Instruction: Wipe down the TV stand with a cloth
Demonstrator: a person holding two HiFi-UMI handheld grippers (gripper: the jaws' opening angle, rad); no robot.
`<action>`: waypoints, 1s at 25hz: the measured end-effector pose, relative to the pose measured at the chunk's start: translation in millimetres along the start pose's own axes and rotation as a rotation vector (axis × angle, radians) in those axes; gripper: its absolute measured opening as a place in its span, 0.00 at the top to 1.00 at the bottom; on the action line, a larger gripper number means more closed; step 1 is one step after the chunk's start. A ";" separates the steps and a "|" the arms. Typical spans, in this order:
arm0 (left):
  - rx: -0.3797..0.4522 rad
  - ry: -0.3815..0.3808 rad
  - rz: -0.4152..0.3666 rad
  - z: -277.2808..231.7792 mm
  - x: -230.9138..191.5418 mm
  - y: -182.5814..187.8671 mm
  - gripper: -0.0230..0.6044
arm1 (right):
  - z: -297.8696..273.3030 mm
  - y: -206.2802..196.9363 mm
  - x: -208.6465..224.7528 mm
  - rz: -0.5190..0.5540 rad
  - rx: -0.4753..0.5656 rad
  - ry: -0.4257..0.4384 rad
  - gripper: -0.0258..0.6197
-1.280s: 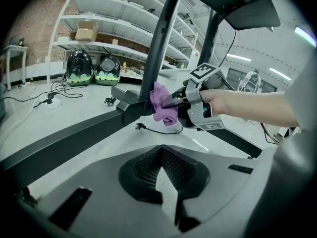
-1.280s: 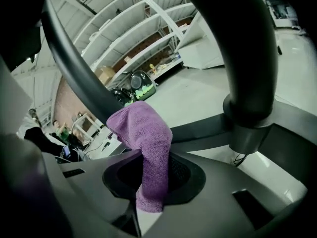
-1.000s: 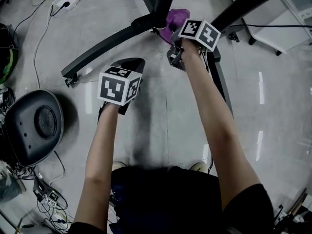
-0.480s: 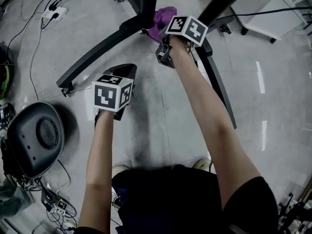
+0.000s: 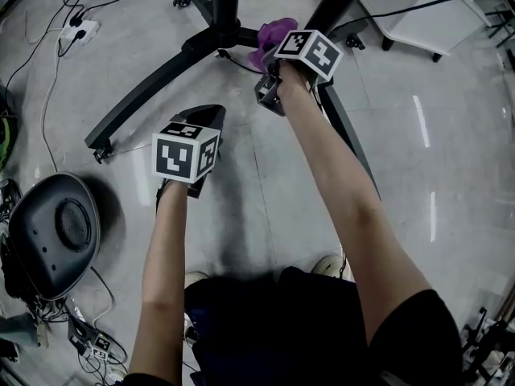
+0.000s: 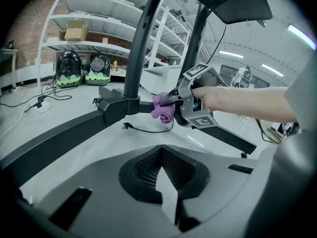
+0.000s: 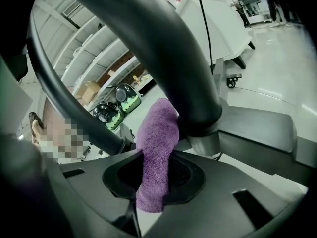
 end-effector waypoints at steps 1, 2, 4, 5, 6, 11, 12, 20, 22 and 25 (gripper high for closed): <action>0.001 -0.002 -0.002 0.4 1.2 0.3 0.96 | 2.3 0.3 1.7 -0.005 0.005 -0.006 0.81; 0.003 -0.003 -0.002 1.0 2.2 0.7 0.96 | 4.3 0.7 2.9 -0.007 0.012 -0.010 0.81; 0.008 -0.002 -0.002 3.1 3.9 2.0 0.96 | 6.9 1.1 2.8 -0.007 0.021 -0.012 0.81; 0.011 -0.002 -0.002 4.0 4.9 2.8 0.96 | 7.8 1.2 1.8 -0.005 0.022 -0.011 0.81; 0.014 -0.003 -0.004 4.6 6.1 3.7 0.96 | 8.9 1.3 0.6 -0.004 0.022 -0.010 0.81; 0.014 -0.007 -0.023 8.6 7.7 3.8 0.96 | 21.0 -0.1 -1.9 0.044 0.006 -0.012 0.81; 0.013 -0.005 -0.023 9.9 6.6 2.7 0.96 | 23.2 -0.8 -0.7 0.053 0.000 -0.014 0.81; 0.012 -0.012 -0.024 10.3 10.5 0.4 0.96 | 48.0 2.6 9.8 0.013 -0.062 0.012 0.81; 0.014 -0.021 -0.034 8.7 15.7 2.0 0.96 | 55.4 3.7 12.3 0.001 -0.085 0.026 0.81; 0.013 -0.032 -0.049 7.6 23.0 3.2 0.96 | 65.7 7.8 19.1 0.002 -0.107 0.030 0.81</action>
Point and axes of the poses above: the fingertips, and each gripper's own axes: z backward along the fingers, x to its right, y out of its top, the point moved 9 cm from there along z, backward along the fingers
